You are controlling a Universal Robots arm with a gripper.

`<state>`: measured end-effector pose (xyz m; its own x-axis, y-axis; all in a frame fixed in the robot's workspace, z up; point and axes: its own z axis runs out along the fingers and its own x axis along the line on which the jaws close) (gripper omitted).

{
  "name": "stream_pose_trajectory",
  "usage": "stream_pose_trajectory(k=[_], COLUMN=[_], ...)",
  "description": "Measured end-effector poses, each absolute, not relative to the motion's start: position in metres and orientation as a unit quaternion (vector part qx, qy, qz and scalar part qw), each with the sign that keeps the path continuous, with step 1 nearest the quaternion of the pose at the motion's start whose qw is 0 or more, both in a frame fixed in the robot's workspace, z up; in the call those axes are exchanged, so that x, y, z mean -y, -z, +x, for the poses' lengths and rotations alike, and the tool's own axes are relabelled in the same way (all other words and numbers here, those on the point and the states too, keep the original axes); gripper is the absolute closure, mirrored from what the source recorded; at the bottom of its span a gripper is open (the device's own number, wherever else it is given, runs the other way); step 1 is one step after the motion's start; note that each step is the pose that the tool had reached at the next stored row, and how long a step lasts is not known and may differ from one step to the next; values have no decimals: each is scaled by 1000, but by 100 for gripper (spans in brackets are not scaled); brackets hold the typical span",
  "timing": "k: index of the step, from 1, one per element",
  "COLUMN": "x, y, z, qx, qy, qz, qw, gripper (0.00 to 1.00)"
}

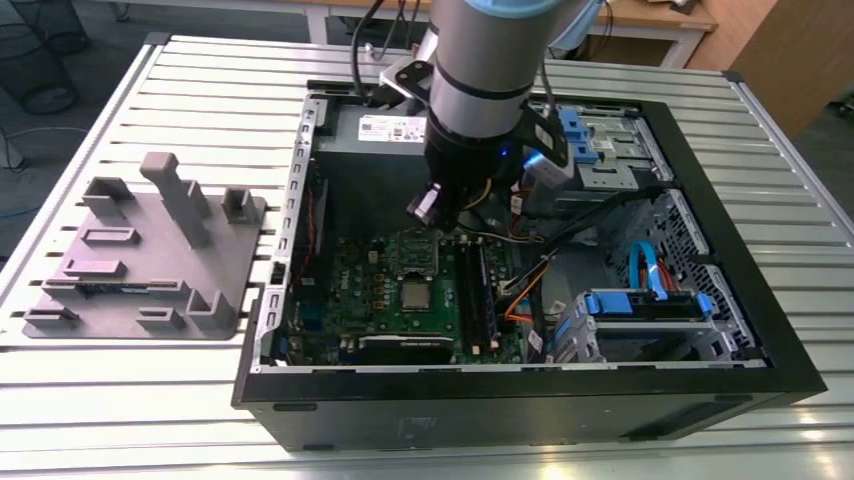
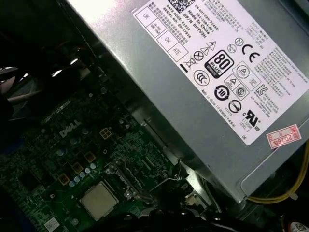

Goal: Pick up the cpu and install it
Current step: 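Close the cpu cover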

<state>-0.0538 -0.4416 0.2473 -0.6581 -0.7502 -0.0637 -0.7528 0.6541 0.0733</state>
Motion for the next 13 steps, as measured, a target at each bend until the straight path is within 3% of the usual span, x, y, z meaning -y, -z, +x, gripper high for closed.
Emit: stream_pose_trajectory(k=[13], x=[459], y=[-247], z=[-56], qx=[-906], qy=[-45], qz=[-422], qw=[13], gripper=[89])
